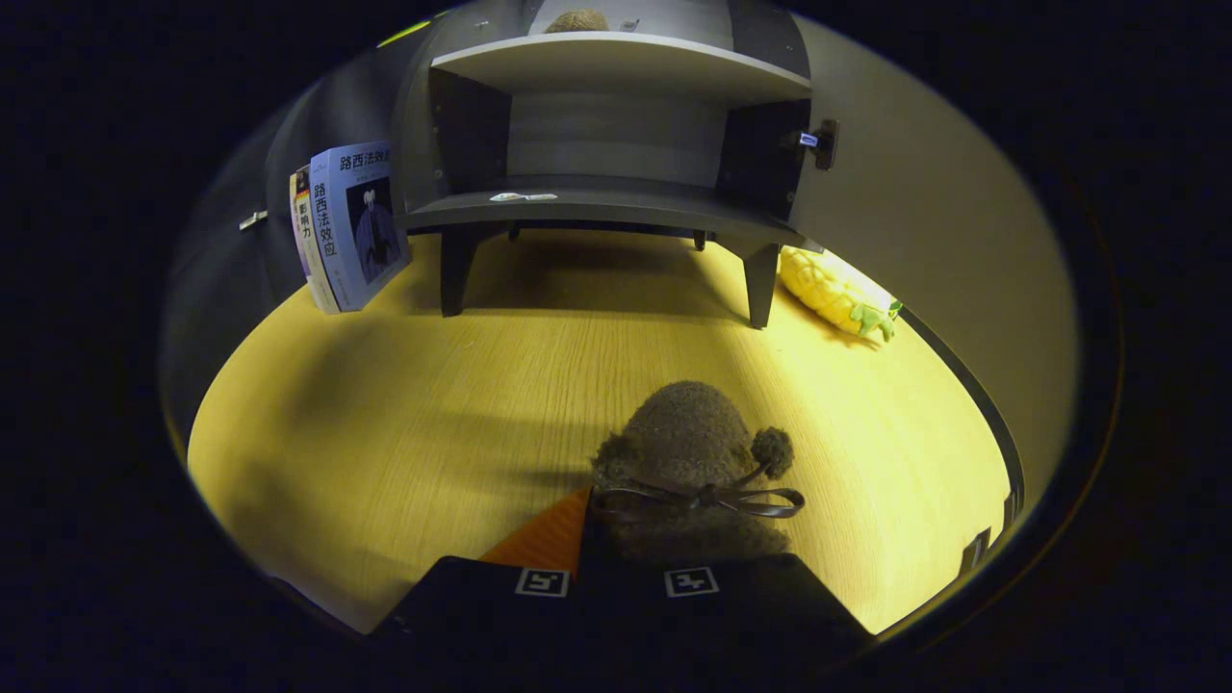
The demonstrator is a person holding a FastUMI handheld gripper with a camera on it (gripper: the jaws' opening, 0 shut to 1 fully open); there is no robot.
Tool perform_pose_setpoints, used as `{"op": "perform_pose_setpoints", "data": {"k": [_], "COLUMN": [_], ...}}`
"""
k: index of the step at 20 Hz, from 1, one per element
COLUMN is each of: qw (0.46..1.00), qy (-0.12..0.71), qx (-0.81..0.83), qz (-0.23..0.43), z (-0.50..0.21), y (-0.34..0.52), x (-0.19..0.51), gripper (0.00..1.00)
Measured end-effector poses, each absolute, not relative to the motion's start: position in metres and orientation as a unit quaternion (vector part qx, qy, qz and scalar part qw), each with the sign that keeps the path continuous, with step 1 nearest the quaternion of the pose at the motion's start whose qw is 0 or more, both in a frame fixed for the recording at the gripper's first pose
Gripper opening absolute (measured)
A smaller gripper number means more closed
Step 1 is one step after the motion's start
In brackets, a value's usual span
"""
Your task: Open the shoe cabinet door, grab the shoes and put them into the shoe cabinet, then close the shoe cabinet door.
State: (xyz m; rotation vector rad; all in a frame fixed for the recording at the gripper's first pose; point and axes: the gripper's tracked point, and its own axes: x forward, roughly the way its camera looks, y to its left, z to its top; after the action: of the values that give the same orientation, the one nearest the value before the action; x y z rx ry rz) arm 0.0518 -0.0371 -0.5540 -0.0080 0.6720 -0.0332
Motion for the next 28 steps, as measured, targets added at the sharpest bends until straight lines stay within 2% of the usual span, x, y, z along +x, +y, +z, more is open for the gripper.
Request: {"op": "perform_pose_setpoints", "data": {"k": [1, 9, 21, 28], "qw": [0.942, 0.949, 0.979, 0.99], "qy": [0.335, 0.313, 0.205, 0.142], "qx": [-0.005, -0.018, 0.01, -0.007], "qz": [-0.015, -0.01, -0.015, 0.002], "z": [-0.563, -0.517, -0.319, -0.228], "y": [-0.037, -0.039, -0.041, -0.025], "x": [0.058, 0.045, 0.037, 0.041], "gripper": [0.05, 0.05, 0.05, 0.05]}}
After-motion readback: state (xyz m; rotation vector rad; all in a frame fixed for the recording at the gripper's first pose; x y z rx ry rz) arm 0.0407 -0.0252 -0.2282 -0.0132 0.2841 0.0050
